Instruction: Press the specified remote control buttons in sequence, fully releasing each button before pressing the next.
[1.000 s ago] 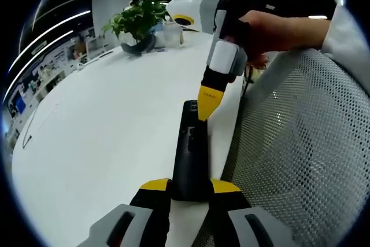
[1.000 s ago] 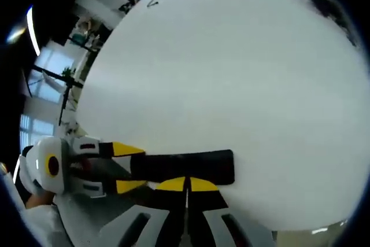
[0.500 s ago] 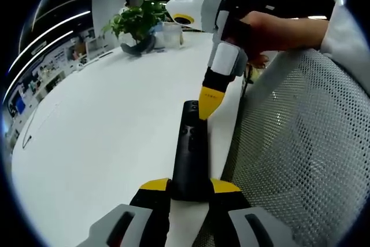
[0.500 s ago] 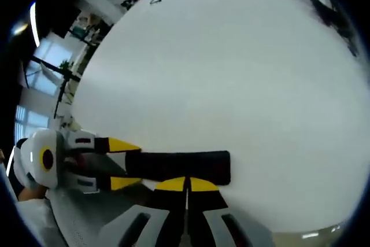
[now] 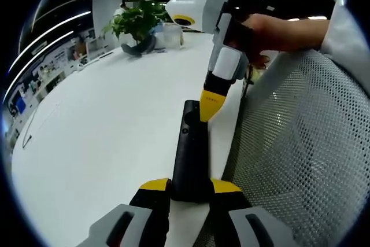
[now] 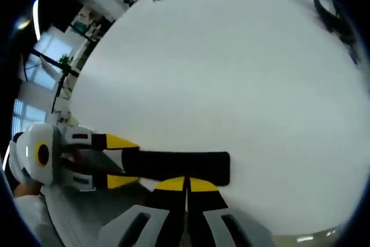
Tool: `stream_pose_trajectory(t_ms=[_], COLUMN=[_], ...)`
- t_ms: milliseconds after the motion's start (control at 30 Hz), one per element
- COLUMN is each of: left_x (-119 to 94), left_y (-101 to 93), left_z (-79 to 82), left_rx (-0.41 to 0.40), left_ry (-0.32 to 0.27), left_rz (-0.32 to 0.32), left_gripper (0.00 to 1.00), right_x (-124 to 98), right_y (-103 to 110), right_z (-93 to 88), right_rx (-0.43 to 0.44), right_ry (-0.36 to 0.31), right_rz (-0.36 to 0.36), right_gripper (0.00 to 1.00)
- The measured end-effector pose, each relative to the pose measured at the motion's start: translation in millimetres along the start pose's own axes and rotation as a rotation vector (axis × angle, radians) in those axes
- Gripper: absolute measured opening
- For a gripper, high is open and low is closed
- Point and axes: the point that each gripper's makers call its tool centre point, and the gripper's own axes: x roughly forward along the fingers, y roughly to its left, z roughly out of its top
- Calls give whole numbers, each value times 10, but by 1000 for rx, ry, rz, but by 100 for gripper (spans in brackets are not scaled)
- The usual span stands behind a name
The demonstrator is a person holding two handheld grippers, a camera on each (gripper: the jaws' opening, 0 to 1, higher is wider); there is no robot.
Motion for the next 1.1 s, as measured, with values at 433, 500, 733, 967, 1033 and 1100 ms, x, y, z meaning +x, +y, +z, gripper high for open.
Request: stream_pose_trajectory(t_ms=[433, 500, 733, 967, 1033, 1100], left_x=[-8, -7, 3, 5, 7, 7], left_y=[9, 5, -29, -94, -89, -85], left_z=[-2, -6, 5, 16, 14, 11], left_rx=[7, -8, 14, 51, 42, 39], left_ry=[6, 8, 2, -7, -4, -6], left_rz=[11, 8, 5, -25, -26, -27], left_gripper=[27, 26, 24, 24, 24, 24], right_x=[-12, -16, -52, -17, -5, -16], right_y=[23, 21, 37, 39, 28, 28], right_z=[26, 31, 98, 76, 42, 49], right_rx=[61, 58, 58, 42, 39, 38], right_ry=[4, 3, -38, -25, -5, -9], right_rz=[28, 25, 38, 27, 15, 14], right_gripper=[0, 0, 0, 0, 0, 0])
